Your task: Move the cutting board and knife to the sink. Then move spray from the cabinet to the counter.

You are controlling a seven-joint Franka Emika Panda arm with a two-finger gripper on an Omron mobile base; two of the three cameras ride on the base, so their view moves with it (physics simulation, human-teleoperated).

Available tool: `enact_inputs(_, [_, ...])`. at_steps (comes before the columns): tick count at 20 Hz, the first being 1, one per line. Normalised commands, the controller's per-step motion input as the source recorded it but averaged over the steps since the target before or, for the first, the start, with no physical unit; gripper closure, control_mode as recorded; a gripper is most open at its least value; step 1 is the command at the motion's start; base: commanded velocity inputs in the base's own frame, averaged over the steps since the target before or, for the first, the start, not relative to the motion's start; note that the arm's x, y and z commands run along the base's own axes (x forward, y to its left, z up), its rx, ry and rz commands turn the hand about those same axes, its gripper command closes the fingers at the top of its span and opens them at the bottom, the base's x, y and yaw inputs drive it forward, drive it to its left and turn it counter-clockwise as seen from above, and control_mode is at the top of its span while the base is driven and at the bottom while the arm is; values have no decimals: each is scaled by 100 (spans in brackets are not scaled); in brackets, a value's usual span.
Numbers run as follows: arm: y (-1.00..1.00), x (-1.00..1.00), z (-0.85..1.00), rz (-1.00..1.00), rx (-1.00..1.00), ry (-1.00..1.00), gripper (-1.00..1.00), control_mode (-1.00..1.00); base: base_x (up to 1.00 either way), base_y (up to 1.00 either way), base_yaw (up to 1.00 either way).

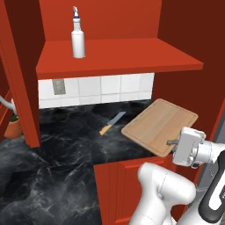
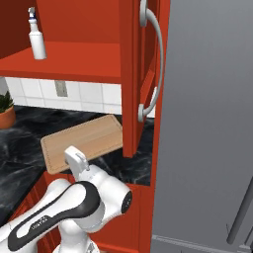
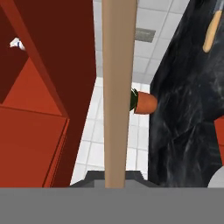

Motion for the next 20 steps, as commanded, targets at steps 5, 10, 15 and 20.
enact_inputs(5, [0,-5,0,0,0,0,100,100,-20,0,0])
enact_inputs(10, [0,0,0,0,0,0,100,100,-64,-1,-1])
enact_inputs(15, [0,0,0,0,0,0,100,100,-47,-6,-1])
enact_inputs(20, [0,0,0,0,0,0,100,100,-39,-24,31])
